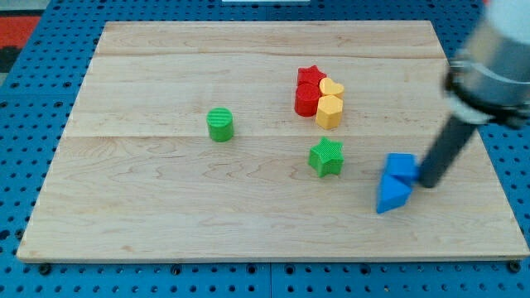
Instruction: Push the blue triangle into the green star
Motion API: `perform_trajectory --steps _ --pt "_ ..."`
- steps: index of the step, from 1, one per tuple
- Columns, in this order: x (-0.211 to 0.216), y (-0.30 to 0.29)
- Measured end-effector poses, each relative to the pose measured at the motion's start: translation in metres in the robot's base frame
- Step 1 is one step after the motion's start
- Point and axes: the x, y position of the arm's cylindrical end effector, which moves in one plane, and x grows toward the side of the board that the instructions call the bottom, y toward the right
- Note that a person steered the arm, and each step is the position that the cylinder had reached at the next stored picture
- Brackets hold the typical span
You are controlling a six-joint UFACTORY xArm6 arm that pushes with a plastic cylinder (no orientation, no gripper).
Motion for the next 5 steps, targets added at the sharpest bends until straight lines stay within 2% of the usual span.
perform_trajectory --steps 1,2,3,4,5 --pt "-0.015 -0.038" --pt "-0.018 0.019" --pt "0.001 0.095" --pt "0.031 0.022" --pt "0.031 -0.039"
